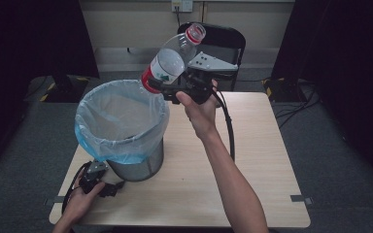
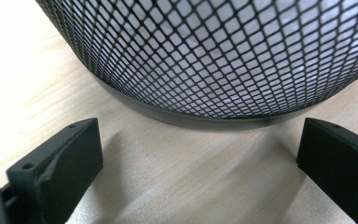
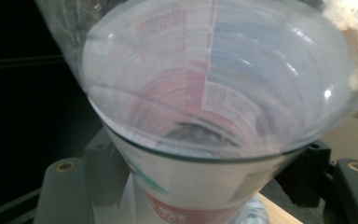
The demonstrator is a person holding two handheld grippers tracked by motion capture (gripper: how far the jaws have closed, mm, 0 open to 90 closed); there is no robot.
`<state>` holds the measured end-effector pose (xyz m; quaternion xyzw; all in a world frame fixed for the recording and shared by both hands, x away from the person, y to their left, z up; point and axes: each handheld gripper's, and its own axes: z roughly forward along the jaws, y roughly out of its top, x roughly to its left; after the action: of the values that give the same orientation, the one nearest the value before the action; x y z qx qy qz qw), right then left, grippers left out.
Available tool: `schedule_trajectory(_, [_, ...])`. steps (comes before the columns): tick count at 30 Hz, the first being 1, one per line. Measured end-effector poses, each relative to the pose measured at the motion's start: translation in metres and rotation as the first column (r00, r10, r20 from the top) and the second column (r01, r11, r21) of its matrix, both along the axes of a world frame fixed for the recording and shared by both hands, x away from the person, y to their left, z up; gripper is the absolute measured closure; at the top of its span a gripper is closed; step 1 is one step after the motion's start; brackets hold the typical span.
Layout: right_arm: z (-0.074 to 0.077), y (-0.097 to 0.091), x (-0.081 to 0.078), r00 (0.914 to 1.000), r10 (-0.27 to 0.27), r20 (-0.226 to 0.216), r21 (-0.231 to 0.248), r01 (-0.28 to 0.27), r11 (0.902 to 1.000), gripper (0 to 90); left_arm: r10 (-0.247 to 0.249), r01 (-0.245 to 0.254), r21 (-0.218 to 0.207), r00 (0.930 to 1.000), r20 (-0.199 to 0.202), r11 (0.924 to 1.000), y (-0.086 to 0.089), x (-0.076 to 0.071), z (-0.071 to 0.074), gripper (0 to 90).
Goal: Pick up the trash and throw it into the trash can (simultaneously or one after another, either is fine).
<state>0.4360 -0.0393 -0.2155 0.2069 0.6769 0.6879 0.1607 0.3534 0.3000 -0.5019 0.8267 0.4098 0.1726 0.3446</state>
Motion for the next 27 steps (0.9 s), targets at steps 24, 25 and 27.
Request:
schedule_trajectory(24, [-0.034,0.036,0.005,0.9856,0.135,-0.102,-0.083,-0.143,0.9861,28.0,0.0,0.0,0.0,1.0,0.0,1.0,0.0,0.0,0.0,0.0])
schedule_trajectory(25, [-0.035,0.036,0.005,0.9858,0.132,-0.104,-0.088,-0.141,0.9861,27.8,0.0,0.0,0.0,1.0,0.0,1.0,0.0,0.0,0.0,0.0])
schedule_trajectory(27, [-0.035,0.036,0.005,0.9856,0.134,-0.104,-0.086,-0.143,0.986,27.3,0.0,0.0,0.0,1.0,0.0,1.0,0.0,0.0,0.0,0.0])
